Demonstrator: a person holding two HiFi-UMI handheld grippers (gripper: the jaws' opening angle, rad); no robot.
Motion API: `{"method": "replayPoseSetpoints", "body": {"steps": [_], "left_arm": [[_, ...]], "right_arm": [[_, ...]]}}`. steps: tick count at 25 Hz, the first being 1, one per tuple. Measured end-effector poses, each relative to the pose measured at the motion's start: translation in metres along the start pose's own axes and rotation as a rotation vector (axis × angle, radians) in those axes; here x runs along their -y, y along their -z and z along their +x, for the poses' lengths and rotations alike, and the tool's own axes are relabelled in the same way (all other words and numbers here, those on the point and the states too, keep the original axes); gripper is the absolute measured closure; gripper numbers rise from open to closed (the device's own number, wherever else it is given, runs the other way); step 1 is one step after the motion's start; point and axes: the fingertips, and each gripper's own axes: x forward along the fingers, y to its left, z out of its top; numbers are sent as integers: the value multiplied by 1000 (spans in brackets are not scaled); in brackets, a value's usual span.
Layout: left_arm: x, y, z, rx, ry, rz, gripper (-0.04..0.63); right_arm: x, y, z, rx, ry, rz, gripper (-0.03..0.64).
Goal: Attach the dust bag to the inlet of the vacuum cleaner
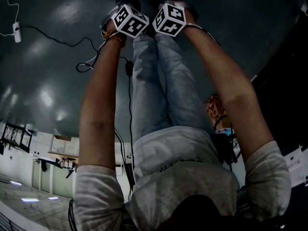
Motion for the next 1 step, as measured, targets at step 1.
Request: {"method": "replayPoseSetpoints", "body": {"steps": [1], "left_arm": [[1,-1,0,2,1,-1,592]], "right_arm": [[0,1,0,1,-1,0,606]]}}
